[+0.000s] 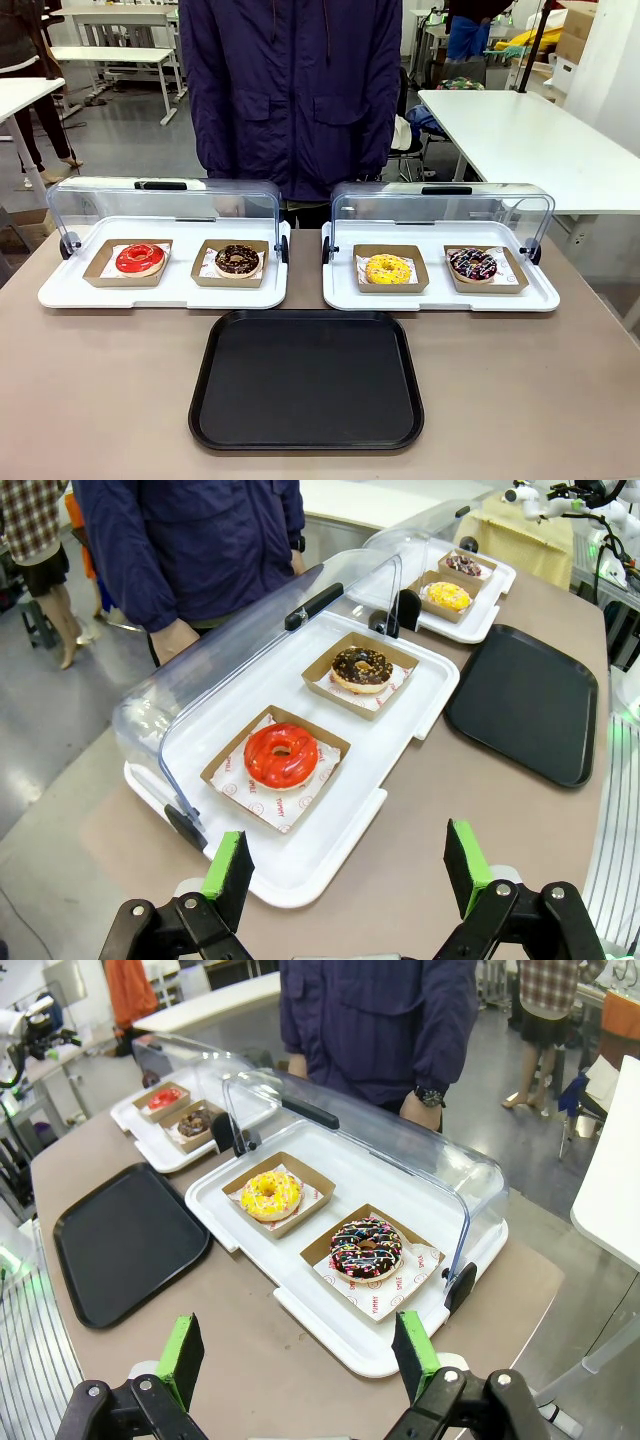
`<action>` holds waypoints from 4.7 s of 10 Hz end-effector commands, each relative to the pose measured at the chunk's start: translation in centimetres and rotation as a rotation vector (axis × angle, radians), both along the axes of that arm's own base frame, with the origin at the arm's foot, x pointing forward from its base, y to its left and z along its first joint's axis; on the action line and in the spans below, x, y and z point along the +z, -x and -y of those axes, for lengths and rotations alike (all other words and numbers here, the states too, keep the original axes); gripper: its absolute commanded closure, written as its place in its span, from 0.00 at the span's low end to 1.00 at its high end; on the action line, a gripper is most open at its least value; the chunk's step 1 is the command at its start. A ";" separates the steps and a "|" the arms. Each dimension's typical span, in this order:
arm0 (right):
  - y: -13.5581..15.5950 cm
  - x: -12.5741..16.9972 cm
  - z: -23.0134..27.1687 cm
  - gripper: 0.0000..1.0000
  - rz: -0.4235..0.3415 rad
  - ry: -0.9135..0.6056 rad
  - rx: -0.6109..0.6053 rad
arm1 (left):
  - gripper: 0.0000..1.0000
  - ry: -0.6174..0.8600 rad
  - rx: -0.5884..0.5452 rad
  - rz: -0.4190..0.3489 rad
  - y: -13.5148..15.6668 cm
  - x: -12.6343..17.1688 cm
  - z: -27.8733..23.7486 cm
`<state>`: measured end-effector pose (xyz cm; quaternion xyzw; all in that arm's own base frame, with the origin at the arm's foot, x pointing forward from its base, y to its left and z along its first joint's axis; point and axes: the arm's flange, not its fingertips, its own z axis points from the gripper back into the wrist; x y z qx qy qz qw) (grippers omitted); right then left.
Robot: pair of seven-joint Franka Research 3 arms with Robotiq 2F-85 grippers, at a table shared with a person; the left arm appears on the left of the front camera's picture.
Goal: Move the third donut from the left to the tray.
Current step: Pick up the Paper togo box containing the Donut indicated by the person and place it on the Handle tray.
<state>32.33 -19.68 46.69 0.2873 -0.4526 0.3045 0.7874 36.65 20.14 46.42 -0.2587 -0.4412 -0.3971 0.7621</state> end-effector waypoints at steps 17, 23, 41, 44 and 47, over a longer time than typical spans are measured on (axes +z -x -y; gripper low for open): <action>-0.4 0.1 0.0 0.00 0.026 -0.010 -0.004 | 0.00 -0.001 -0.011 0.004 0.1 0.1 0.0; -0.4 0.1 0.0 0.00 0.026 -0.010 -0.004 | 0.00 -0.001 -0.011 0.004 0.1 0.1 0.0; -0.4 0.1 0.0 0.00 0.026 -0.010 -0.004 | 0.00 -0.001 -0.011 0.004 0.1 0.1 0.0; -0.4 0.1 0.0 0.00 0.026 -0.010 -0.004 | 0.00 -0.001 -0.011 0.004 0.1 0.1 0.0; -0.4 0.1 0.0 0.00 0.026 -0.010 -0.004 | 0.00 -0.001 -0.011 0.004 0.1 0.1 0.0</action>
